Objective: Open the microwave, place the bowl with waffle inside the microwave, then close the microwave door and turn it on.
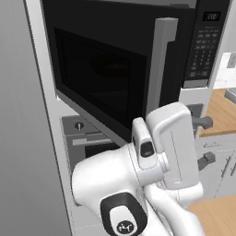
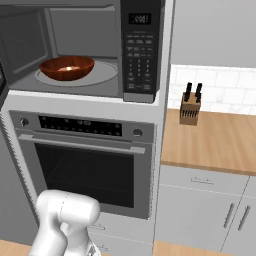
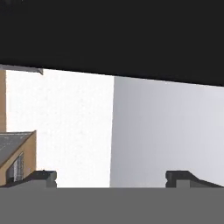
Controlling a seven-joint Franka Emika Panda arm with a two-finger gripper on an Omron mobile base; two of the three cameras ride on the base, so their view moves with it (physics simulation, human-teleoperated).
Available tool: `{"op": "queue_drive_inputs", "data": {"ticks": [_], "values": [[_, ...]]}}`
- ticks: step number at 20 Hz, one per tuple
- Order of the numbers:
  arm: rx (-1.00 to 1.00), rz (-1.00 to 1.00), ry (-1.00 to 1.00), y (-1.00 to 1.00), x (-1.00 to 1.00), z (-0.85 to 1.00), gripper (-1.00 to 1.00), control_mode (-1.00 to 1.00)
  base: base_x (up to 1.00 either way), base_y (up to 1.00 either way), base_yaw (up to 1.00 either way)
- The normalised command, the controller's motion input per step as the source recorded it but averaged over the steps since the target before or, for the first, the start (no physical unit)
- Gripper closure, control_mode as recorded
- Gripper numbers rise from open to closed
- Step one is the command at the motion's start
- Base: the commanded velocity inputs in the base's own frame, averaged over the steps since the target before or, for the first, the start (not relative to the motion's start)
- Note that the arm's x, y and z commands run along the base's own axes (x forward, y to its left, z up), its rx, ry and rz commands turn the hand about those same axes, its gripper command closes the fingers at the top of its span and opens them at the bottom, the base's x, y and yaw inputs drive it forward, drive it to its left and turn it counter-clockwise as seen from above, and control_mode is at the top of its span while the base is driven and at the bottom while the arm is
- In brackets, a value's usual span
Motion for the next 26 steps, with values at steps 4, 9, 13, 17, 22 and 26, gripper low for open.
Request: {"op": "queue_drive_inputs", "data": {"ticks": [4,9,13,17,22,26], "values": [[-0.19,-0.15,-0.33,0.42,-0.42,0.05,-1.00,-1.00,0.00,0.00,0.00],[-0.18,-0.09,-0.14,0.53,-0.69,0.03,-1.00,-1.00,0.00,0.00,0.00],[-0.10,-0.01,0.10,0.51,-0.75,0.00,-1.00,-1.00,0.00,0.00,0.00],[0.00,0.00,0.29,0.37,-0.61,0.00,-1.00,-1.00,0.00,0.00,0.00],[0.01,0.01,0.37,0.23,0.02,-0.16,-1.00,-1.00,0.00,0.00,0.00],[0.05,0.00,0.49,0.15,0.68,-0.51,-1.00,-1.00,0.00,0.00,0.00]]}}
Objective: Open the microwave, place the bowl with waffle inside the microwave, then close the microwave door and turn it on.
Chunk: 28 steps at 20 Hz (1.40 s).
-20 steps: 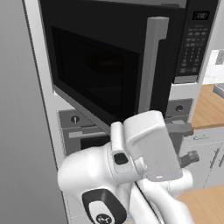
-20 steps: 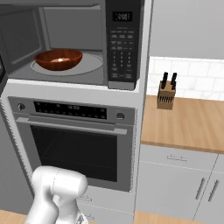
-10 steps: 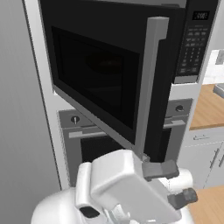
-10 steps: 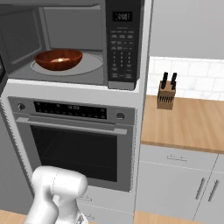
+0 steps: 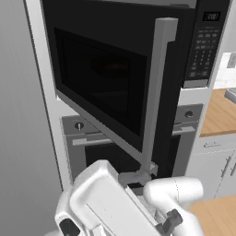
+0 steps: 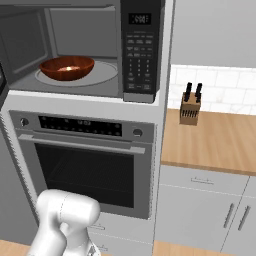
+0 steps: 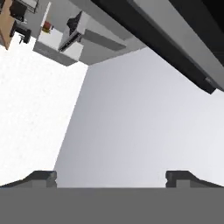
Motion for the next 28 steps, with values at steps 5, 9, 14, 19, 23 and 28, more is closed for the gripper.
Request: {"op": "queue_drive_inputs", "data": {"ticks": [5,9,14,19,23,28], "values": [[0.08,0.00,0.67,0.16,0.99,-0.53,-1.00,-1.00,0.00,0.00,0.00],[0.01,0.00,0.74,0.46,1.00,-0.28,-1.00,-1.00,0.00,0.00,0.00],[0.00,0.00,0.62,0.63,1.00,-0.24,-1.00,-1.00,0.00,0.00,0.00],[0.00,0.00,0.25,0.05,0.95,-0.20,-1.00,-1.00,0.00,0.00,0.00],[0.00,-0.03,0.06,-0.30,0.57,-0.06,-1.00,-1.00,0.00,0.00,0.00],[0.00,-0.11,0.02,-0.65,0.12,0.00,-1.00,-1.00,0.00,0.00,0.00]]}}
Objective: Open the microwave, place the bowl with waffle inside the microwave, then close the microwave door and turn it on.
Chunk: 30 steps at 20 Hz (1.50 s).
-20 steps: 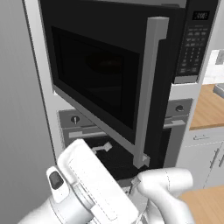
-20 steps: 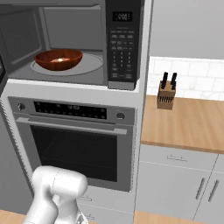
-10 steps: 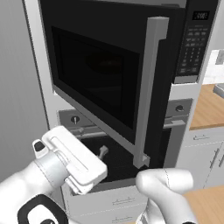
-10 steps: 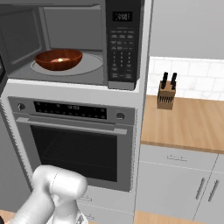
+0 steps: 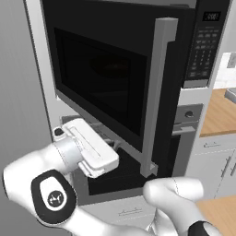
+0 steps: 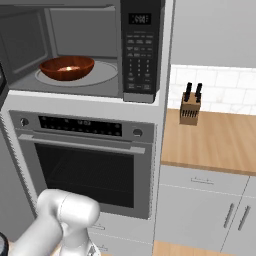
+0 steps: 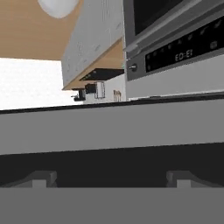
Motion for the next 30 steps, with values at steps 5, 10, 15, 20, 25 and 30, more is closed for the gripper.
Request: {"op": "queue_drive_inputs", "data": {"ticks": [5,10,15,20,25,30], "values": [[0.00,-0.15,0.02,-0.93,-0.17,0.06,-1.00,-1.00,0.00,0.00,0.00],[0.00,-0.09,0.14,-0.90,-0.09,0.38,-1.00,-1.00,0.00,0.00,0.00],[0.00,0.00,0.22,-0.63,0.07,0.62,-1.00,-1.00,0.00,0.00,0.00],[0.03,0.16,0.09,-0.47,0.41,0.35,-1.00,-1.00,0.00,0.00,0.00],[0.11,0.34,0.00,-0.62,0.78,0.00,-1.00,-1.00,0.00,0.00,0.00],[0.15,0.46,0.00,-0.59,0.99,0.00,-1.00,-1.00,0.00,0.00,0.00]]}}
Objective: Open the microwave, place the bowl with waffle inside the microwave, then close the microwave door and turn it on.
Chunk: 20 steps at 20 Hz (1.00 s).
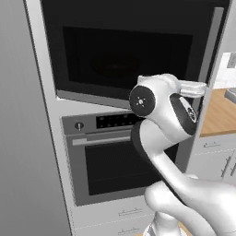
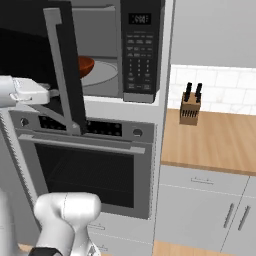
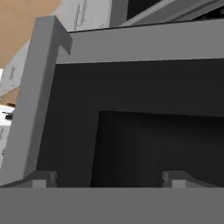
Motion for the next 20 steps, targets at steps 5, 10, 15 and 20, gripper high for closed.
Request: {"op": "queue_drive_inputs", "data": {"ticks": [5,10,15,20], "values": [[0.13,0.47,0.00,-0.42,1.00,0.00,-1.00,-1.00,0.00,0.00,0.00],[0.09,0.48,0.00,-0.28,1.00,-0.10,-1.00,-1.00,0.00,0.00,0.00],[0.02,0.40,0.06,-0.03,1.00,-0.10,-1.00,-1.00,0.00,0.00,0.00],[-0.01,0.24,0.21,0.17,1.00,-0.19,-1.00,-1.00,0.00,0.00,0.00]]}}
